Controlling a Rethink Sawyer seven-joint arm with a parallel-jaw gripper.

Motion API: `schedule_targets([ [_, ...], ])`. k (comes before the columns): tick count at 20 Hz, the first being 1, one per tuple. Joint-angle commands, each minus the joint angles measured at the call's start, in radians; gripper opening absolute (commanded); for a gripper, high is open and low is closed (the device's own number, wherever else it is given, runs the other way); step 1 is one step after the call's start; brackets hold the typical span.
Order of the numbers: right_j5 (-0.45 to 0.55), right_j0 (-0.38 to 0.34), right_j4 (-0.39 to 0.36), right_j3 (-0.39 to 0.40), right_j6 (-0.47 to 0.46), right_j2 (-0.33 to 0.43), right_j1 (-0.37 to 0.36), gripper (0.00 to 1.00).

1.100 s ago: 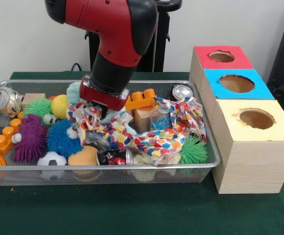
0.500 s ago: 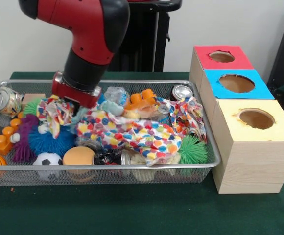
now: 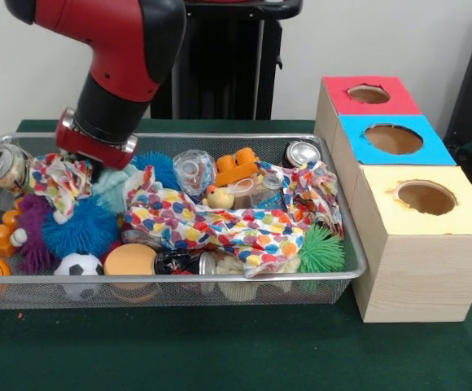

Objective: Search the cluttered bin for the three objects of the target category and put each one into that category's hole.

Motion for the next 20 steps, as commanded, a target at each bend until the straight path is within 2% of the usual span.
schedule_targets([
  [1,-0.014,-0.047,-0.095,0.010,-0.071,0.019,0.040,0.00],
  [20,0.022,-0.091,-0.159,0.006,-0.156,0.040,0.006,0.00],
])
